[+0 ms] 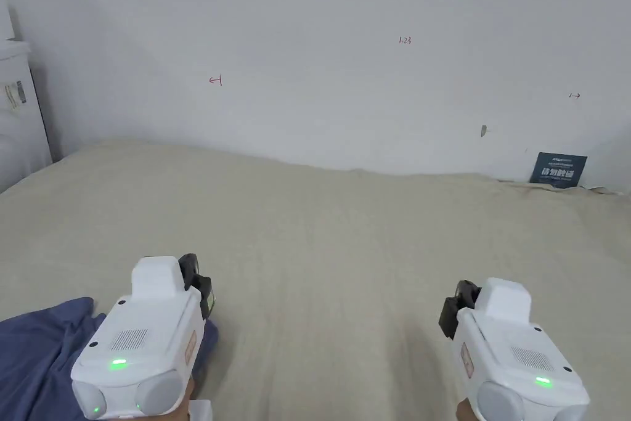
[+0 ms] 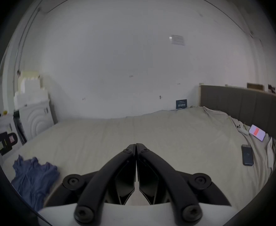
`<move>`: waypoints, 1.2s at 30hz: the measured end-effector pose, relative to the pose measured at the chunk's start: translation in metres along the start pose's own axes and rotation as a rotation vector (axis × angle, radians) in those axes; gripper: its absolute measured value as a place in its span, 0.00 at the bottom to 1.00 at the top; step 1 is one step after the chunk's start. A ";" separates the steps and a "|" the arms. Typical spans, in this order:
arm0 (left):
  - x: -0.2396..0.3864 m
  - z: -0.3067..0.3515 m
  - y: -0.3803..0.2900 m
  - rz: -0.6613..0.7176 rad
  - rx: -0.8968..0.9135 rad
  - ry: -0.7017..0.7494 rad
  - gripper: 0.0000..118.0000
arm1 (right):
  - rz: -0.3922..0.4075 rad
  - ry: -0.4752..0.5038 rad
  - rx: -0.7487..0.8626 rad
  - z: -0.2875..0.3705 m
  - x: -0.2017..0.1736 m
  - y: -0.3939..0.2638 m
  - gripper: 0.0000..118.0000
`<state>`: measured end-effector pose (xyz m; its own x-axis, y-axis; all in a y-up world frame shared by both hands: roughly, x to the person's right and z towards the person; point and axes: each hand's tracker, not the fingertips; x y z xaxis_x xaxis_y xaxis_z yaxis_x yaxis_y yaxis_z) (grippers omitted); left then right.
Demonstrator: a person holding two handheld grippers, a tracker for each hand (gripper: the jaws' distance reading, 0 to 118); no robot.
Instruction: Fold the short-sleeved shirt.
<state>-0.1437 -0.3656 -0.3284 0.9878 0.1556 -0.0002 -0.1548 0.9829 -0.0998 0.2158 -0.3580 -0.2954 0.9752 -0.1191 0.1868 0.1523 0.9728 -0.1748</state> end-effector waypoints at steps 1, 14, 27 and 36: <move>0.000 0.001 0.001 -0.013 0.006 -0.007 0.00 | 0.035 0.006 0.004 -0.003 0.001 -0.003 0.01; 0.010 0.008 0.013 -0.106 -0.019 -0.035 0.00 | 0.174 -0.002 0.019 -0.001 -0.018 -0.006 0.01; -0.035 0.029 0.019 -0.131 -0.092 0.087 0.00 | 0.211 0.117 0.018 -0.003 -0.055 -0.013 0.01; -0.110 0.051 0.007 -0.064 -0.285 0.222 0.00 | 0.223 0.222 -0.013 -0.015 -0.104 -0.023 0.01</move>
<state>-0.2547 -0.3704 -0.2782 0.9795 0.0388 -0.1976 -0.1130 0.9181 -0.3799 0.1134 -0.3708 -0.3254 0.9958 0.0546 -0.0730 -0.0682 0.9774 -0.2000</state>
